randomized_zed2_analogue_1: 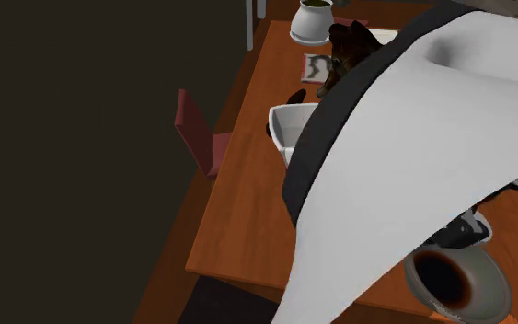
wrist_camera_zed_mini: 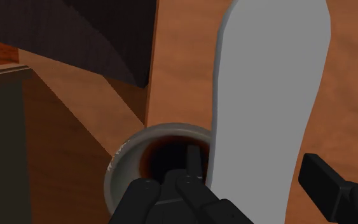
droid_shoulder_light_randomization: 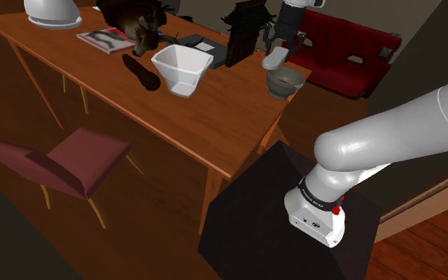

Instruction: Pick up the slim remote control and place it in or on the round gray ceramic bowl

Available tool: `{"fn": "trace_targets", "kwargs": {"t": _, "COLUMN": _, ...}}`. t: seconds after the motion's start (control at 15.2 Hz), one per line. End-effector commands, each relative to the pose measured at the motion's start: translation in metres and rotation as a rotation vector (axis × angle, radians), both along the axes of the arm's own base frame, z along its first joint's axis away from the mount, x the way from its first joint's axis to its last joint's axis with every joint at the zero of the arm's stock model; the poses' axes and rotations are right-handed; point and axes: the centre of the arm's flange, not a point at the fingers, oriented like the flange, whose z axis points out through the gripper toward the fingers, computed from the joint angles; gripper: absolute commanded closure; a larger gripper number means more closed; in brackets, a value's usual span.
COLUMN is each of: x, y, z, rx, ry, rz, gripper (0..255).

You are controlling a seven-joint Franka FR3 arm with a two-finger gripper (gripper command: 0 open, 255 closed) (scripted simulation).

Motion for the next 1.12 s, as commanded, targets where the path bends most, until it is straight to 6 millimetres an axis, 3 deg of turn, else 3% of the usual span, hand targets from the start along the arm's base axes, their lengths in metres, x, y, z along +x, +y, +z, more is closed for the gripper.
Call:
{"fn": "trace_targets", "kwargs": {"t": 0.0, "x": -0.005, "y": -0.027, "z": 0.002, "rx": 0.000, "ry": 0.000, "rz": 0.002, "gripper": 255}}
{"fn": "trace_targets", "kwargs": {"t": 0.4, "x": -0.024, "y": -0.105, "z": 0.004, "rx": 0.000, "ry": 0.000, "rz": 0.002, "gripper": 255}}
{"fn": "trace_targets", "kwargs": {"t": 1.06, "x": -0.024, "y": -0.105, "z": -0.049, "rx": 0.000, "ry": 0.000, "rz": 0.002, "gripper": 255}}
